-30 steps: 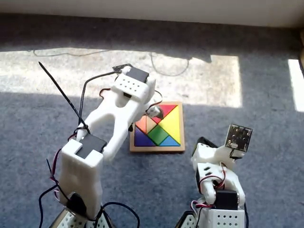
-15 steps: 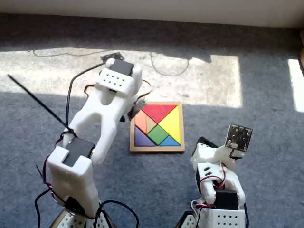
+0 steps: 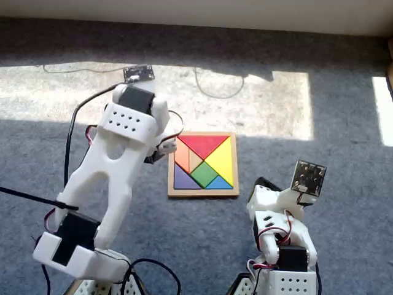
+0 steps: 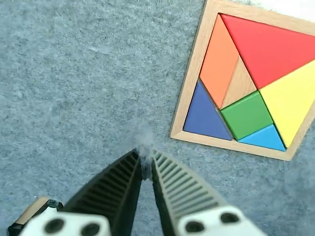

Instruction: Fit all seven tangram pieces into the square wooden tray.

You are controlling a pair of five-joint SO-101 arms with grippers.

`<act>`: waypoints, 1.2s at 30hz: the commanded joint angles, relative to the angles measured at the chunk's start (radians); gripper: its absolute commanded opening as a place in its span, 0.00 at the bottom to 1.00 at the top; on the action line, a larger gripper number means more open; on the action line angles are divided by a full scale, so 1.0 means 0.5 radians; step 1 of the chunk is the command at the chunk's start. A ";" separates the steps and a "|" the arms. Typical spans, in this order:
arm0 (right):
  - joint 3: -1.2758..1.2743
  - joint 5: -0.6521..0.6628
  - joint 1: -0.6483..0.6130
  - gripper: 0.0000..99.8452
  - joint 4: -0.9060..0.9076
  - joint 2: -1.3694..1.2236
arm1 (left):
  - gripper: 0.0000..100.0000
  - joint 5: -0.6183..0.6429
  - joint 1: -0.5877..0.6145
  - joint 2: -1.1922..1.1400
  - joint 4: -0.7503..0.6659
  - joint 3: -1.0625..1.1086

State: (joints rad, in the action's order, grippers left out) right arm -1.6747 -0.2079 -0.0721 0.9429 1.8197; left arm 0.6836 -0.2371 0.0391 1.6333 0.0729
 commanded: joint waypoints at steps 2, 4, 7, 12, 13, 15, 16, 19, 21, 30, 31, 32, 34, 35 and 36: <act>-0.238 0.025 0.023 0.00 0.005 0.032 | 0.01 -0.031 0.023 0.253 -0.279 0.311; -0.238 0.025 0.023 0.00 0.005 0.032 | 0.01 -0.049 0.023 0.370 -0.439 0.496; -0.238 0.025 0.023 0.00 0.005 0.032 | 0.01 -0.095 0.023 0.535 -0.647 0.732; -0.238 0.025 0.023 0.00 0.005 0.032 | 0.01 -0.107 0.066 0.698 -0.899 1.017; -0.238 0.025 0.023 0.00 0.005 0.032 | 0.01 -0.107 0.084 0.720 -0.939 1.060; -0.238 0.025 0.023 0.00 0.005 0.032 | 0.01 -0.110 0.149 0.753 -1.056 1.155; -0.238 0.025 0.023 0.00 0.005 0.032 | 0.01 -0.110 0.180 0.756 -1.138 1.211; -0.238 0.025 0.023 0.00 0.005 0.032 | 0.01 -0.110 0.241 0.756 -1.467 1.419; -0.238 0.025 0.023 0.00 0.005 0.032 | 0.01 -0.114 0.262 0.772 -1.715 1.591; -0.238 0.025 0.023 0.00 0.005 0.032 | 0.01 -0.374 0.269 0.772 -2.216 1.889; -0.238 0.025 0.023 0.00 0.005 0.032 | 0.01 -0.374 0.269 0.772 -2.216 1.889; -0.238 0.025 0.023 0.00 0.005 0.032 | 0.01 -0.377 0.265 0.772 -2.216 1.889; -0.238 0.025 0.023 0.00 0.005 0.032 | 0.01 -0.384 0.265 0.772 -2.216 1.889; -0.238 0.025 0.023 0.00 0.005 0.032 | 0.01 -0.387 0.269 0.775 -2.216 1.889; -0.238 0.025 0.023 0.00 0.005 0.032 | 0.01 -0.387 0.269 0.778 -2.216 1.889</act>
State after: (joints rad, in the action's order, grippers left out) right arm -1.6747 -0.2079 -0.0721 0.9429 1.8197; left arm 0.4994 -0.1128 0.3890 0.5424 1.0196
